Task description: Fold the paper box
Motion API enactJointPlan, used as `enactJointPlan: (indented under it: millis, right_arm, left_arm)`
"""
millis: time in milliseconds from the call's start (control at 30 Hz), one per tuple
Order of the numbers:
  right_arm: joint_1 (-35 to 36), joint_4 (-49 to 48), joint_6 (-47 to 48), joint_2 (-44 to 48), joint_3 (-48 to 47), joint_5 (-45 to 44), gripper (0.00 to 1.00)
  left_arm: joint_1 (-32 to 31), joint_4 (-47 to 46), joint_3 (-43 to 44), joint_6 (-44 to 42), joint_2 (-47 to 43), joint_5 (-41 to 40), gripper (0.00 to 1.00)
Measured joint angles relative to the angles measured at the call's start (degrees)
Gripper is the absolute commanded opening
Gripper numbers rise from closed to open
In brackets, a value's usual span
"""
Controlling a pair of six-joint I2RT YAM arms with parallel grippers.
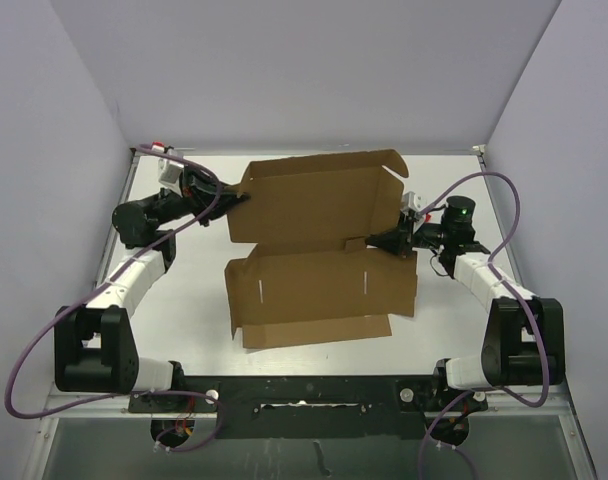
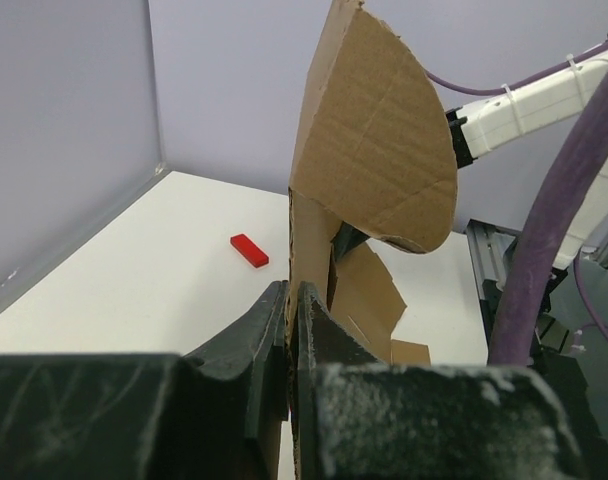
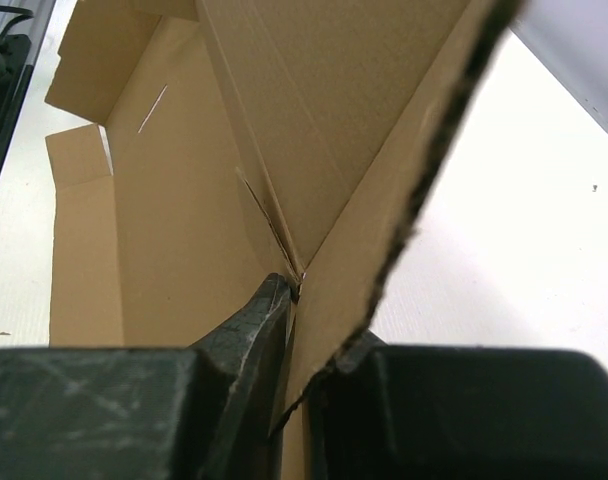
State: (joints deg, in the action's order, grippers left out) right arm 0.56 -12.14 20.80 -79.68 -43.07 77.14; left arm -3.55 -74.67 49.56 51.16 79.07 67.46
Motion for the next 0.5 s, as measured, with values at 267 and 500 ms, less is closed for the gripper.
enactJointPlan:
  millis: [267,500]
  right_arm:
    - [-0.5,0.7,0.5,1.2,0.0,-0.2,0.00]
    - [-0.5,1.6,1.4,1.4,0.0,0.0,0.00]
  left_arm:
    - [-0.1,6.6,-2.6,-6.6,-2.2,-1.2,0.14]
    - [-0.1,9.4,-3.4,-9.3,-3.1,-1.2,0.00]
